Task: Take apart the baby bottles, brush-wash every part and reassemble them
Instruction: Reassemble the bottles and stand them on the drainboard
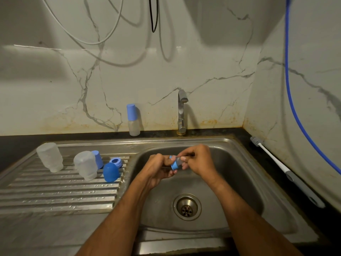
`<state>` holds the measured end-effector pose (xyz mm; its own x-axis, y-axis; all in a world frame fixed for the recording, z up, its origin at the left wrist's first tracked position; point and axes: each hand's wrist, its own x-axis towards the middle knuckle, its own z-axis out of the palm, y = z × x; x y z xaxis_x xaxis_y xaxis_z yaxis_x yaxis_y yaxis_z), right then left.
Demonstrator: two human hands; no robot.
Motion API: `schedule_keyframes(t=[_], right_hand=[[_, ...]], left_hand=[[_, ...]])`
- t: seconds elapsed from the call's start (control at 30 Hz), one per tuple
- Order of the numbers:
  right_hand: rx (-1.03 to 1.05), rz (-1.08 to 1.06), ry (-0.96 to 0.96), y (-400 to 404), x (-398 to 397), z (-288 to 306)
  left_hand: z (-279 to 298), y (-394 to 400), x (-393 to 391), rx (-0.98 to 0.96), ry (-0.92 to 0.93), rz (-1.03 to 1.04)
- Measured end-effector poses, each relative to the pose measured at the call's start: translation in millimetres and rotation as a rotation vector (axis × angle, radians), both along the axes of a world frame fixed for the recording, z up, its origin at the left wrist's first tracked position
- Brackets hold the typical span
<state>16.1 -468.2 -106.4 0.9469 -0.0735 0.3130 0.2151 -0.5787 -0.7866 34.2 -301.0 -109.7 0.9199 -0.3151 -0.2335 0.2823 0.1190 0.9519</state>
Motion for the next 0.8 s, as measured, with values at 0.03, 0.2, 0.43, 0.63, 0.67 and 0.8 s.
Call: schedule_keyframes(t=[0.03,0.2,0.43,0.63,0.67,0.8], right_hand=[[-0.004,0.002,0.002,-1.3,0.1,1.4],[0.019,0.086,0.056,-3.0,-5.1,-1.6],[-0.057,0.152,0.001,-2.1,-4.8,-8.1],[-0.035,0.062,-0.068,-6.3,-5.8,-6.3],[-0.040,0.059,-0.077,-5.1,-5.8,-5.5],[-0.008,0.061,-0.091,0.8,-4.9,-4.9]], left_hand=[[0.1,-0.8,0.6,0.009,0.003,0.000],[-12.1,2.8,-0.5,0.021,-0.016,0.033],[-16.0,-3.4,-5.4,-0.026,0.012,0.069],[-10.6,-6.2,-4.8,-0.143,0.058,0.134],[-10.7,-6.7,-4.6,-0.150,0.063,0.144],[-10.3,-6.0,-4.2,-0.176,0.072,0.177]])
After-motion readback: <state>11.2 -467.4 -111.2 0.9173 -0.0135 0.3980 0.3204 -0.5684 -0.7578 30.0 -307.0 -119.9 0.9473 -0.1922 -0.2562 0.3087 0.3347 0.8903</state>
